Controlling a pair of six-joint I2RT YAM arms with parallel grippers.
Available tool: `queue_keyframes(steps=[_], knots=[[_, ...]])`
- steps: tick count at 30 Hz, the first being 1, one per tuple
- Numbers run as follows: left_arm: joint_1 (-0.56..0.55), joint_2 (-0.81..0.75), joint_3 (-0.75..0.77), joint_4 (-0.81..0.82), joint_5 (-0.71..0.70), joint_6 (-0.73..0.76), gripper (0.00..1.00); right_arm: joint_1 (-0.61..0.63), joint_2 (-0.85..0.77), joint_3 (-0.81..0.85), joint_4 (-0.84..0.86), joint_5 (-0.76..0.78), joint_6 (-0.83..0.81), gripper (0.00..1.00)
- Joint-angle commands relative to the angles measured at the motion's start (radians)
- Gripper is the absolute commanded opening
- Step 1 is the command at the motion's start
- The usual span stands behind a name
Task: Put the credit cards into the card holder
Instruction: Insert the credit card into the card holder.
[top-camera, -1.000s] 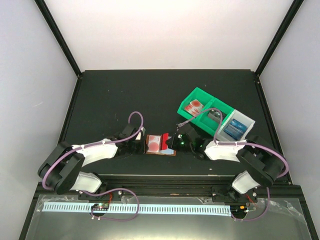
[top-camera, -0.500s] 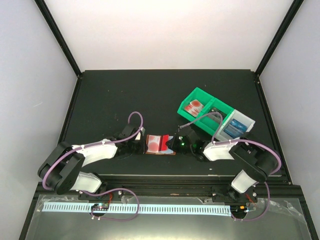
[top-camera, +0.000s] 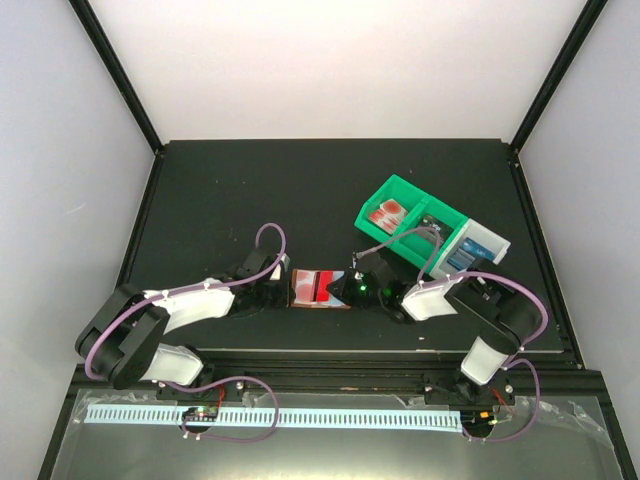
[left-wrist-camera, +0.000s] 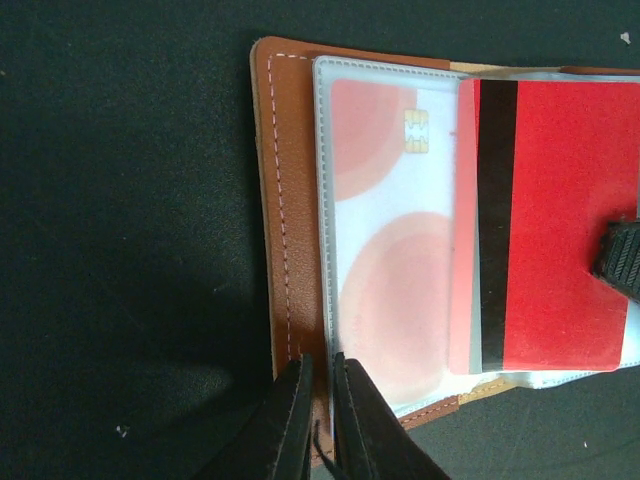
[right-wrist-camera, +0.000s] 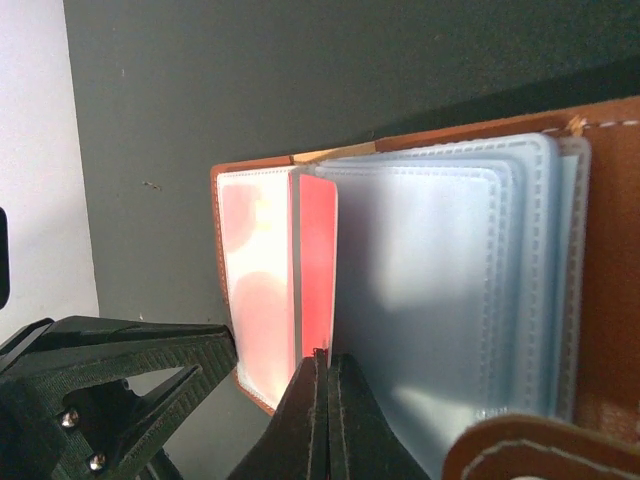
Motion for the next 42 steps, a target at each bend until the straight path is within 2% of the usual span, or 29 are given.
queue_keyframes(steps=[1,21,27,33,38,42], knots=[[-0.001,0.02,-0.028,-0.041,-0.002,0.017,0.09,0.005,0.023,-0.003,-0.03,-0.004,-0.009,0.01],[-0.001,0.02,-0.033,-0.029,0.008,0.017,0.21,0.016,0.139,0.103,-0.037,-0.068,-0.025,0.01],[-0.001,0.021,-0.033,-0.032,-0.002,0.018,0.23,0.021,0.149,0.142,-0.075,-0.08,-0.074,0.02],[-0.001,-0.025,-0.025,-0.067,-0.052,0.008,0.26,0.02,0.1,0.18,-0.235,-0.04,-0.18,0.08],[-0.001,-0.08,-0.002,-0.102,-0.085,-0.005,0.31,0.018,0.01,0.241,-0.442,0.06,-0.287,0.21],[0.001,-0.126,0.01,-0.106,-0.101,-0.02,0.35,0.018,-0.04,0.298,-0.592,0.139,-0.352,0.28]])
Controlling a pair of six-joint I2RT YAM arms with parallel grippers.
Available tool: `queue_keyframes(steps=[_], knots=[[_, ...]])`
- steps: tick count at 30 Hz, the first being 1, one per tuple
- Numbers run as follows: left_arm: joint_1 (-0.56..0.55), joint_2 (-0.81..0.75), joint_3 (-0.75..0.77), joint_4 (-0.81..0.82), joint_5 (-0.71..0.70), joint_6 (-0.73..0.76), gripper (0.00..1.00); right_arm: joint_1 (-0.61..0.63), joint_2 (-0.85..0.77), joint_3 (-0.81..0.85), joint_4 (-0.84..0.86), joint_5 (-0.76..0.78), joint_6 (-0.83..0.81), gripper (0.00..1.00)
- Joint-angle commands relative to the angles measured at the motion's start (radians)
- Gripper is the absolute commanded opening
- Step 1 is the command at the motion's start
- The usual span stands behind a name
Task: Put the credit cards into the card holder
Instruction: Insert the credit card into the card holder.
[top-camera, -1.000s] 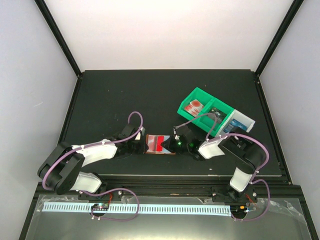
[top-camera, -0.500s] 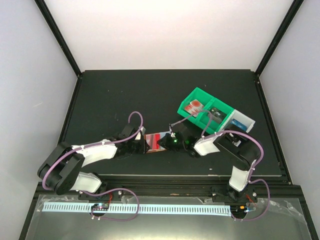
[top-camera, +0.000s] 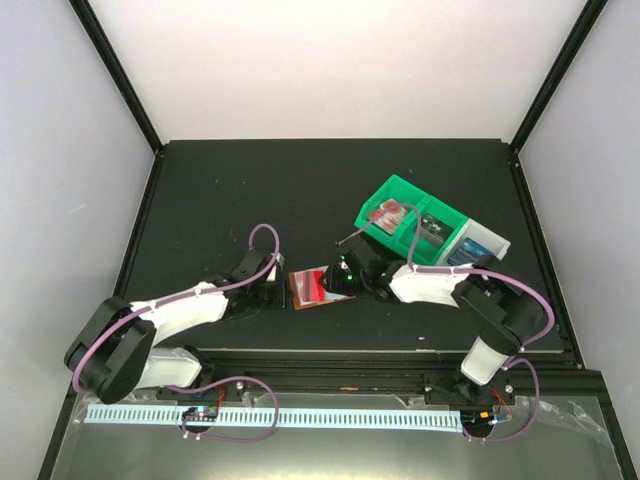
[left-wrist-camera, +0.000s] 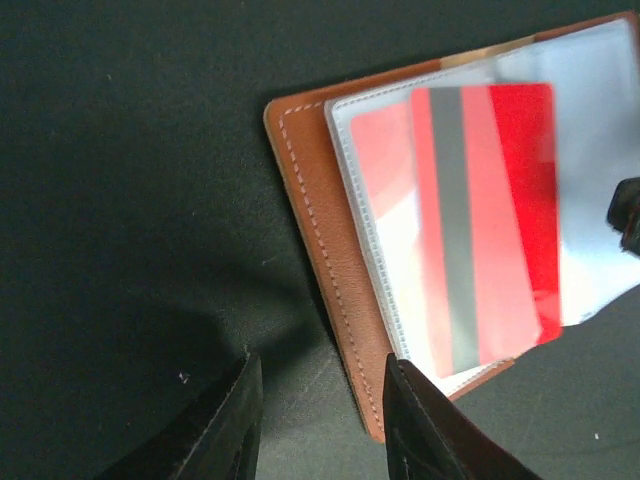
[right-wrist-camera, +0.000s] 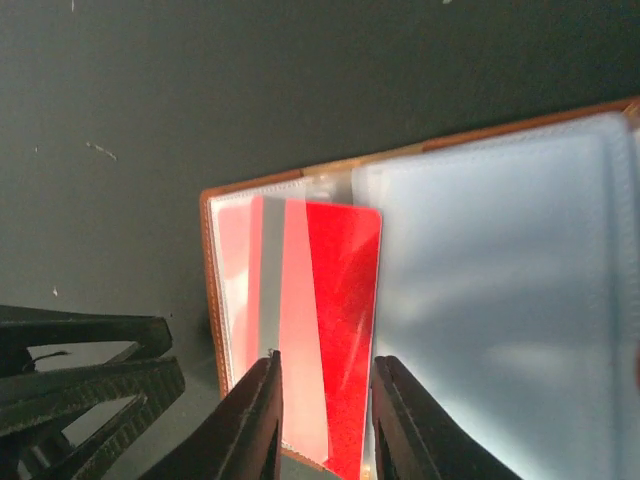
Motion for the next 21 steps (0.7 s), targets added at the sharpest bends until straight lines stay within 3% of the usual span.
queue_keyframes(steps=[1,6,14,21], knots=[[0.003,-0.057,0.019,-0.032,-0.041,-0.015,0.37,0.003,-0.062,0.072,-0.228,0.132,-0.126,0.3],[0.005,-0.055,0.038,0.017,0.012,-0.016,0.41,0.005,-0.022,0.144,-0.314,0.176,-0.183,0.32],[0.007,-0.023,0.059,0.055,-0.009,-0.04,0.48,0.006,0.058,0.207,-0.31,0.149,-0.236,0.31],[0.016,0.029,0.039,0.146,0.021,-0.051,0.45,0.008,0.099,0.223,-0.285,0.112,-0.244,0.31]])
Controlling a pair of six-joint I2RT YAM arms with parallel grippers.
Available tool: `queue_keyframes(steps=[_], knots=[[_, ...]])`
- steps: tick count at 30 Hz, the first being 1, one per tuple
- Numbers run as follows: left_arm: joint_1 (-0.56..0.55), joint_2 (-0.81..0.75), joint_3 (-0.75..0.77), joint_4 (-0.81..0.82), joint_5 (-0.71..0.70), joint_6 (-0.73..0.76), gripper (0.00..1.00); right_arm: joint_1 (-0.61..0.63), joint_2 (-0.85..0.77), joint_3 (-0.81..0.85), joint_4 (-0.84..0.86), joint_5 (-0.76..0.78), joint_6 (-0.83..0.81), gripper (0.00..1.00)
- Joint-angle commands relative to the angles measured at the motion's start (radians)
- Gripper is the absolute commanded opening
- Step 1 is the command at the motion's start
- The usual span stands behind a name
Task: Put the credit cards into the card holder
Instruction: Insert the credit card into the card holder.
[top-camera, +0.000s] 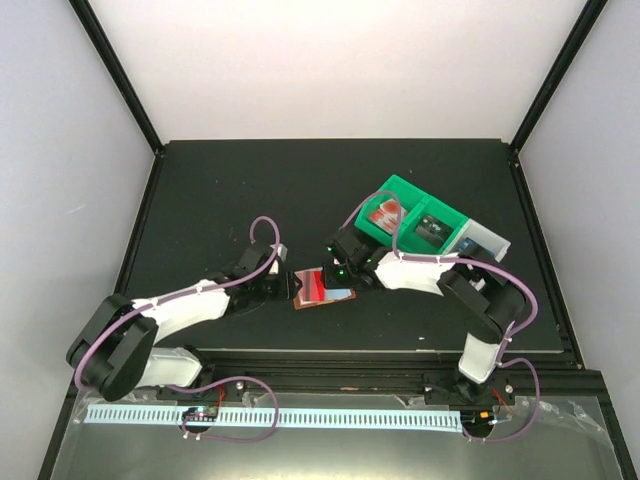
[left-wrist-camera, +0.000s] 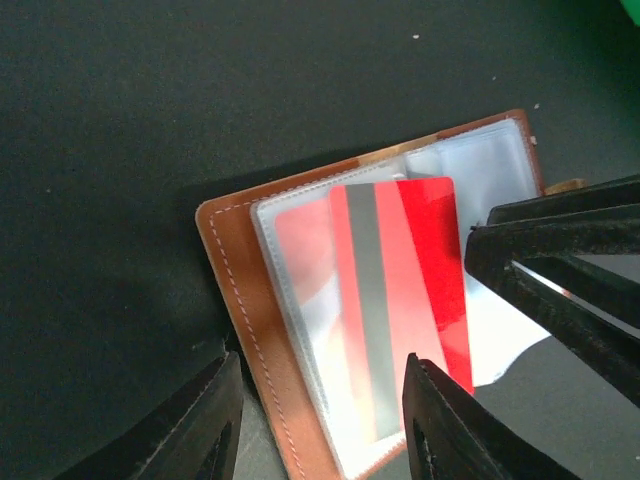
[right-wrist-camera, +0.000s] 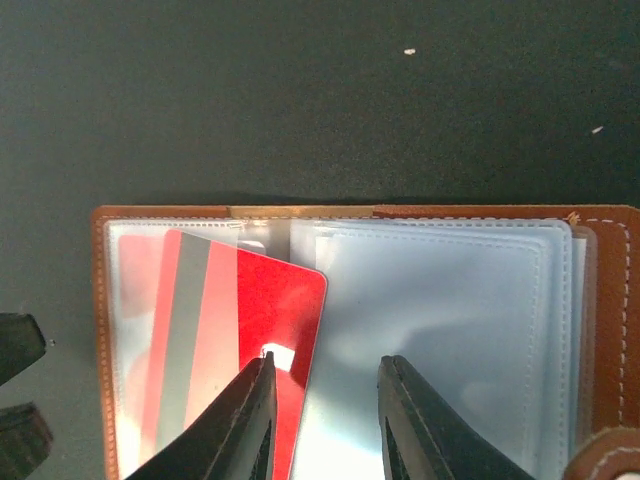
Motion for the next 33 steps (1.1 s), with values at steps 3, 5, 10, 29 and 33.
queue_keyframes(steps=[3,5,10,29,33], knots=[[0.01,0.071,0.017,0.07,0.012,-0.015,0.41,0.006,0.023,0.025,0.014,-0.02,-0.023,0.3],[0.011,0.088,0.017,0.079,0.012,-0.016,0.4,0.007,0.027,0.029,0.015,-0.025,-0.028,0.29],[0.011,0.119,0.022,0.093,0.028,-0.004,0.35,0.007,0.046,0.049,0.02,-0.057,-0.038,0.25],[0.011,0.146,0.022,0.086,0.037,0.016,0.32,0.006,0.092,0.047,0.151,-0.235,0.024,0.25],[0.011,0.123,0.027,0.062,0.024,0.017,0.34,0.006,0.039,0.047,0.113,-0.172,0.008,0.26]])
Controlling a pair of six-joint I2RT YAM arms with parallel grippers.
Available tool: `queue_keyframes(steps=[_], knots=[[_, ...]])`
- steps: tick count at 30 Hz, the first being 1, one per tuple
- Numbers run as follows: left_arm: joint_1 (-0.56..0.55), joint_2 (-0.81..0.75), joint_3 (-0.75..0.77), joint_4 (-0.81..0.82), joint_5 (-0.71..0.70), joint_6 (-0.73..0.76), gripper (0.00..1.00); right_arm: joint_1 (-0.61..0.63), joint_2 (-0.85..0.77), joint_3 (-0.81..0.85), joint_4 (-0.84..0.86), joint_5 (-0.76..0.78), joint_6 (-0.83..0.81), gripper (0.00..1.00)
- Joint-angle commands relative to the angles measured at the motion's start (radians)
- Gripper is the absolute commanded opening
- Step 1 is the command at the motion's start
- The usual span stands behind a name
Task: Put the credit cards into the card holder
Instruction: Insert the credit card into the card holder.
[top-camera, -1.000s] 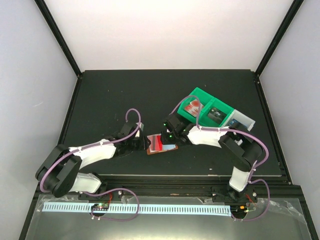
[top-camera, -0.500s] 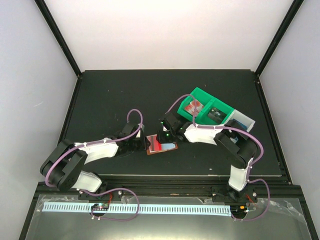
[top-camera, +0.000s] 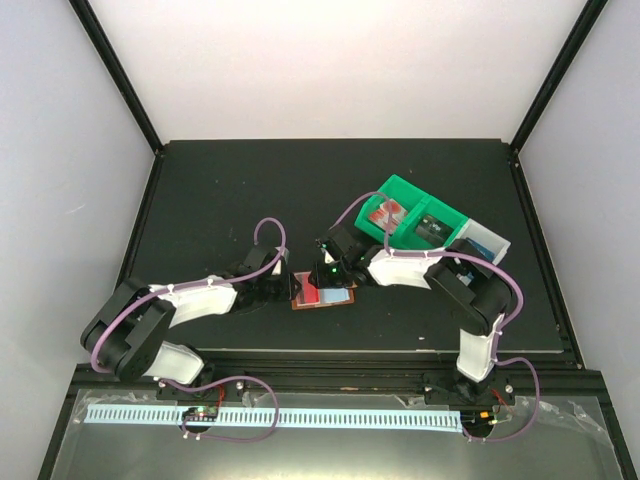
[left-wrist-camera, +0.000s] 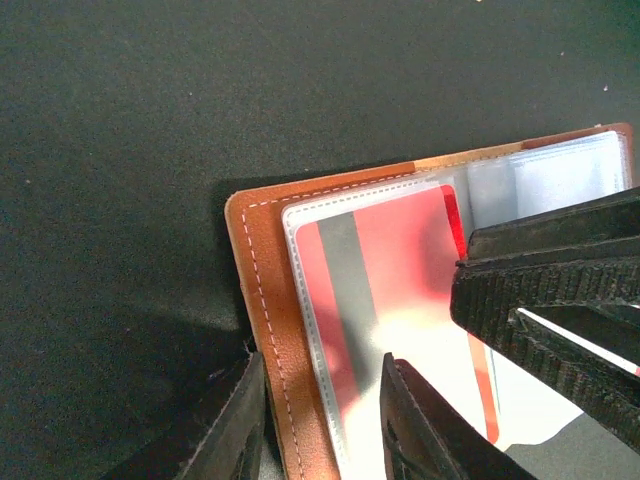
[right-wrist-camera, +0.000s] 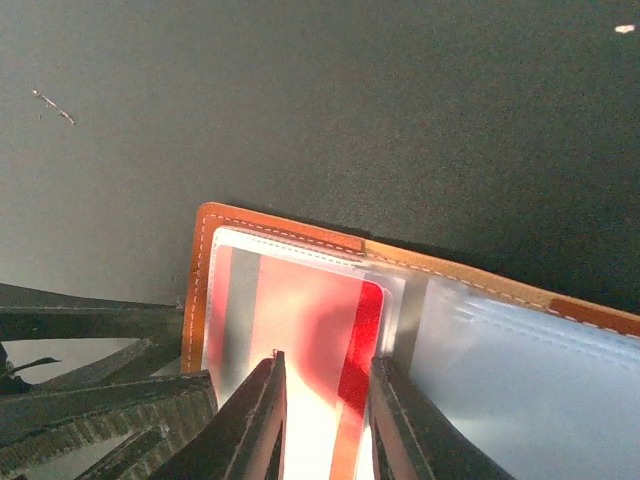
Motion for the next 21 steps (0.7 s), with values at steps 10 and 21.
queue_keyframes(steps=[10,21], knots=[[0.004,-0.211,0.06,-0.158,-0.066,0.057,0.56,-0.106,-0.358,0.038,-0.315,0.223,-0.244,0.36],[0.004,-0.453,0.034,-0.222,0.018,0.094,0.73,-0.393,-0.526,0.085,-0.556,0.34,-0.525,0.55]])
